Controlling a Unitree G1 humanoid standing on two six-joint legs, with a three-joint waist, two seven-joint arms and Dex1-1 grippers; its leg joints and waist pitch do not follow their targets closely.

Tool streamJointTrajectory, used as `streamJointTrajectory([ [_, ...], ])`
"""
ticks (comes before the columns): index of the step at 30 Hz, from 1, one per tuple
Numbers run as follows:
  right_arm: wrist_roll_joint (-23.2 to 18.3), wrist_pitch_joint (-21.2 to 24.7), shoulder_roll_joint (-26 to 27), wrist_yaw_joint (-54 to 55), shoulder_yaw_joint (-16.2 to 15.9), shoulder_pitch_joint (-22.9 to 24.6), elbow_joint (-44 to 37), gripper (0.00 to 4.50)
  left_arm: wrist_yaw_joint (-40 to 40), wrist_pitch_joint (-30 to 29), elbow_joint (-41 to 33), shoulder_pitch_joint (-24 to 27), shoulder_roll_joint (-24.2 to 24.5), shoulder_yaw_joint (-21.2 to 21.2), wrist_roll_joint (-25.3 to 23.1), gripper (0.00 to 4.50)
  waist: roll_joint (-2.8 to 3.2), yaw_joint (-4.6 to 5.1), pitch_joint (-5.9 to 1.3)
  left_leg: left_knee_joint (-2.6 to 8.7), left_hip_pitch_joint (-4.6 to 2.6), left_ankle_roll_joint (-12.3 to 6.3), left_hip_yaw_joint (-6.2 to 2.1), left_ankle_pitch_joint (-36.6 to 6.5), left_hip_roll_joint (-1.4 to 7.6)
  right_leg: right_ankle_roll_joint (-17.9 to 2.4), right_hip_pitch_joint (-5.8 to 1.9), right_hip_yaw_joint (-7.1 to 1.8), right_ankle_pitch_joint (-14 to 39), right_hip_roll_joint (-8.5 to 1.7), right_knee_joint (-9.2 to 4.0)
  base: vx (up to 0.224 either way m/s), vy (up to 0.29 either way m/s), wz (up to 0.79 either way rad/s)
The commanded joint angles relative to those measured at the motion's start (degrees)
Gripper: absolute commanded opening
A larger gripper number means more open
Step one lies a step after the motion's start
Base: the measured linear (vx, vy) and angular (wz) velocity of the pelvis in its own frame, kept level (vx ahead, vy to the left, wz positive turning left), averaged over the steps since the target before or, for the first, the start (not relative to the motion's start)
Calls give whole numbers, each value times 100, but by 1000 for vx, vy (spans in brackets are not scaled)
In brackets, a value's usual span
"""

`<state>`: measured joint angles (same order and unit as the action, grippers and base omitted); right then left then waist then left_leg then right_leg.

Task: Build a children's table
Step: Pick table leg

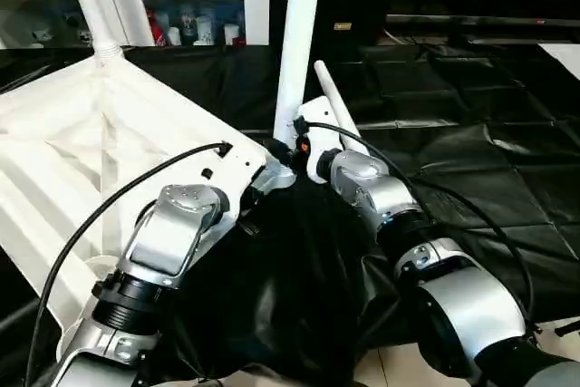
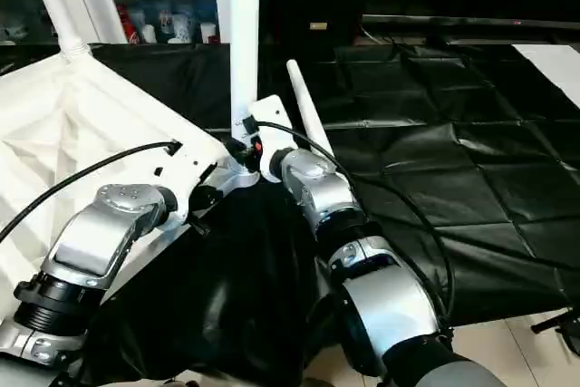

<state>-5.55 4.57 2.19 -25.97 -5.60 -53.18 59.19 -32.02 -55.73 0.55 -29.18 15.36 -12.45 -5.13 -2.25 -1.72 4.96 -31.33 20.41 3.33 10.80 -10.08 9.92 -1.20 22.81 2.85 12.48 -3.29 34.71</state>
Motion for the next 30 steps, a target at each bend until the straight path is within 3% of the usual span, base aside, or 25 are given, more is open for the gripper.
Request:
streamJointTrajectory([
  [1, 377, 485, 84, 5, -285, 457, 909, 190, -27, -41, -270, -125, -48, -94, 154, 0, 97, -50, -136, 421, -5, -52, -217, -1965, 363, -957, -113, -346, 2312, -554, -598, 0, 0, 0],
  [5, 306, 471, 128, -77, -198, 423, 885, 190, -19, -49, -279, -137, -39, -94, 165, 0, 100, -45, -139, 425, -13, -60, -208, -1947, 362, -983, -110, -349, 2124, -534, -586, 0, 0, 0],
  [7, 256, 450, 150, -151, -156, 393, 842, 246, -26, -38, -283, -140, -37, -94, 169, 0, 100, -45, -140, 427, -19, -58, -209, -1976, 363, -995, -109, -348, 2137, -535, -586, 0, 0, 0],
  [10, 278, 408, 150, -161, -163, 381, 829, 268, -31, -30, -287, -139, -29, -98, 174, 0, 114, -48, -157, 417, -33, -48, -204, -1953, 367, -1040, -102, -353, 2095, -541, -586, 0, 0, 0],
  [13, 311, 304, 158, -197, -116, 354, 815, 297, -29, -9, -288, -137, 3, -102, 203, 0, 115, -69, -191, 395, -11, -122, -172, -1567, 367, -1203, -146, -352, 1386, -524, -520, 0, 0, 0],
  [18, 205, 204, 160, -375, 4, 304, 729, 330, -57, 82, -283, -135, 41, -88, 241, 0, 106, -94, -219, 359, 11, -241, -152, -1181, 360, -1343, -196, -340, 968, -528, -470, 0, 0, 0],
  [20, 161, 67, 132, -554, 46, 283, 649, 366, -107, 187, -296, -121, 79, -94, 290, 0, 106, -117, -274, 302, 23, -359, -132, -738, 357, -1481, -233, -329, 314, -526, -397, 0, 0, 0],
  [21, 139, 37, 124, -603, 64, 280, 618, 370, -126, 224, -299, -116, 91, -97, 302, 0, 101, -119, -265, 296, 49, -456, -129, -581, 347, -1545, -248, -315, 78, -510, -370, 0, 0, 0],
  [24, 55, -55, 53, -770, 142, 270, 463, 400, -202, 317, -327, -84, 137, -93, 363, 0, 100, -124, -266, 282, 40, -554, -125, -573, 354, -1620, -262, -307, 71, -534, -370, 0, 0, 0],
  [28, 15, -159, -149, -1188, 173, 308, 190, 400, -350, 517, -386, -10, 275, -149, 426, 0, 119, -149, -302, 246, 33, -617, -121, -393, 362, -1688, -280, -298, -169, -521, -320, 0, 0, 0],
  [30, -13, -134, -309, -1599, 130, 400, -88, 400, -457, 647, -401, 39, 354, -193, 457, 0, 109, -168, -349, 180, 48, -830, -116, 84, 343, -1822, -309, -284, -926, -508, -224, 0, 0, 0],
])
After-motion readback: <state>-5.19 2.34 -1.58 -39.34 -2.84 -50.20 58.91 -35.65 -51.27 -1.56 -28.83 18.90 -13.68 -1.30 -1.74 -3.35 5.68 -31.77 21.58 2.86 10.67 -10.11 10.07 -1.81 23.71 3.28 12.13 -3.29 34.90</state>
